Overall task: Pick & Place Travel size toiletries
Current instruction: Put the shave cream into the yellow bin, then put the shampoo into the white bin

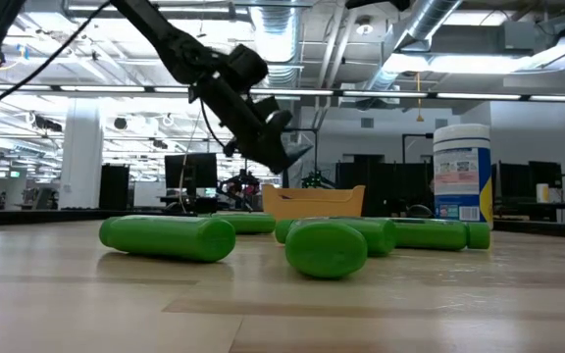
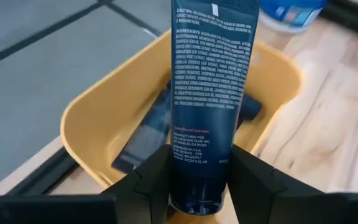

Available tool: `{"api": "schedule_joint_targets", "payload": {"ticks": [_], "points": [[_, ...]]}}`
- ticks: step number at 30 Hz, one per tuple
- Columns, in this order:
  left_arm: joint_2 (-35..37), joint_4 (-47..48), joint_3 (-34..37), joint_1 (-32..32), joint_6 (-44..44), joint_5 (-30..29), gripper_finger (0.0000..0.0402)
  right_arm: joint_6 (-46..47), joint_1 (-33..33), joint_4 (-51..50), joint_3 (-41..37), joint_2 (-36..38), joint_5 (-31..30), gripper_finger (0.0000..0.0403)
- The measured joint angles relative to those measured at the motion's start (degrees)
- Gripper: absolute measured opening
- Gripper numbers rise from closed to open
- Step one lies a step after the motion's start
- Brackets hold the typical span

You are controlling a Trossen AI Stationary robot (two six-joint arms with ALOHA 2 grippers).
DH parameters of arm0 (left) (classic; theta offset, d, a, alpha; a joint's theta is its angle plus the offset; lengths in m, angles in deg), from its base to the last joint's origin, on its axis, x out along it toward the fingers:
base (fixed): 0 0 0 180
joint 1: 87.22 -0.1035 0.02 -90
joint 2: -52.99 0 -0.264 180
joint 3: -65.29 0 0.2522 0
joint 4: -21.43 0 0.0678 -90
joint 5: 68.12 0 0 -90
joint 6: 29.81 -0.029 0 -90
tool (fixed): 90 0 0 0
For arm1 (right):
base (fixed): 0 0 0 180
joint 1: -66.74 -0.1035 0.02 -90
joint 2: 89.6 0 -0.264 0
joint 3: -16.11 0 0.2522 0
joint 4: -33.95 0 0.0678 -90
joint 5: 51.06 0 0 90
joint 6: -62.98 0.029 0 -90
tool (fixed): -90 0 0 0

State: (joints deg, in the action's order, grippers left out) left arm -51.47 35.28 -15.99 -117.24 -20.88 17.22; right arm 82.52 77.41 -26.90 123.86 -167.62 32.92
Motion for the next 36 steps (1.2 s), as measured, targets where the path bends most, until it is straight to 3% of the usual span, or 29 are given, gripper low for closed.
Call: {"api": "schedule_joint_targets", "payload": {"ticks": [15, 24, 29, 36], "points": [[-3.2, -0.4, 0.0, -2.0, -0.1, -0.3, 0.0135, -0.5, 0.0, -0.1, 0.0, 0.0, 0.0, 0.0255], [-2.3, -0.6, 0.0, -1.8, -2.7, -0.1, 0.0251, -0.6, 0.0, -0.9, 0.0, 0.0, 0.0, 0.0255], [2.7, 0.1, 0.0, -1.8, -2.5, -0.1, 0.0283, -0.6, 0.0, -3.5, -0.1, 0.0, 0.0, 0.0255], [17.9, 1.4, 0.4, -0.8, -2.3, 0.2, 0.0267, 2.5, -1.3, -6.2, -7.1, 0.0, 0.0, 0.0255]]}}
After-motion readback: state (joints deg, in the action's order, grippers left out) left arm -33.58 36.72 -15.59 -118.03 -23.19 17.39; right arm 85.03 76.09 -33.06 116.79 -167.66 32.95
